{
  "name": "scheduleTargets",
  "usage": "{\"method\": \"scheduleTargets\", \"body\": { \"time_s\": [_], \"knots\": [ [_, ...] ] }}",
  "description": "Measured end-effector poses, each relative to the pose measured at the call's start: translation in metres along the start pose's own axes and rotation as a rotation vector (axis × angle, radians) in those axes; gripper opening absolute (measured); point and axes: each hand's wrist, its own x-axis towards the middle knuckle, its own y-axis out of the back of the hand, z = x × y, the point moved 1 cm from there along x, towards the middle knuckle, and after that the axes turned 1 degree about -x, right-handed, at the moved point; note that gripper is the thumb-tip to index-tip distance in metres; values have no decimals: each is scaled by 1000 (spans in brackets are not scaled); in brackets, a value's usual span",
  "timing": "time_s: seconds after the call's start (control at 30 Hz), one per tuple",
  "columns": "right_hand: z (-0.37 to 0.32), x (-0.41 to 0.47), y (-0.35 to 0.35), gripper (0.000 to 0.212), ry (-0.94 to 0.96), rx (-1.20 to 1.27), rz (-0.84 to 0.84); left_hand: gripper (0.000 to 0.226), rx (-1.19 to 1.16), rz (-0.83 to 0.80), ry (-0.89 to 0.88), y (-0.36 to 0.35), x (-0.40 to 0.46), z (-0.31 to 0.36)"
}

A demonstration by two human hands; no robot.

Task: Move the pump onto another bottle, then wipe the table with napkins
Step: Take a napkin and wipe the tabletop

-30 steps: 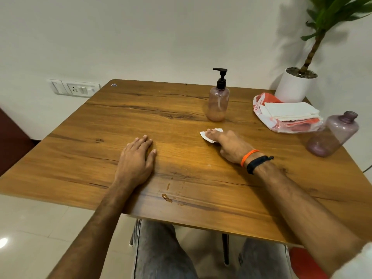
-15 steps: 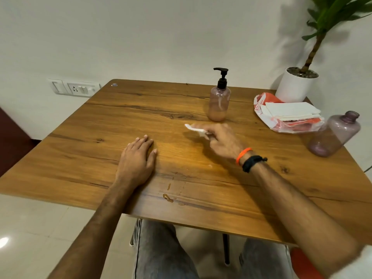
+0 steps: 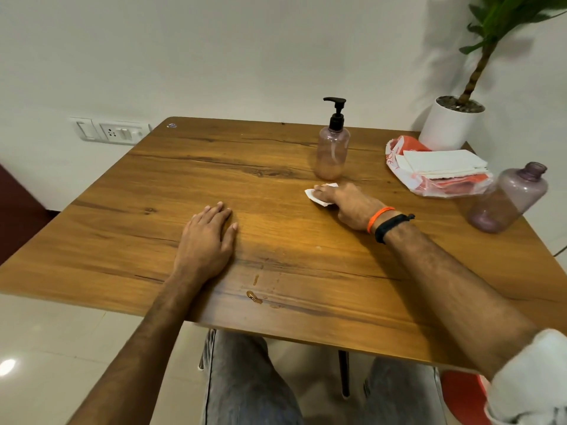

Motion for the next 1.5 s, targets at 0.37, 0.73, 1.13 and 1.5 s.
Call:
{"method": "scheduleTargets", "body": {
  "time_s": [0.37,0.73,1.13,1.5],
  "knots": [
    [-19,-54,-2,70,-119,10,83,49,-10,-20,-9,1,0,-2],
    [-97,-112,-22,73,87,275,2,49,-5,-13,0,2,0,1],
    [1,-21,11,50,-500,191,268,48,-34,-18,3,6,-3,6],
    [-83,-13,-24,51,-77,-38,110,49,-42,-35,13,8,-4,8]
  ]
}}
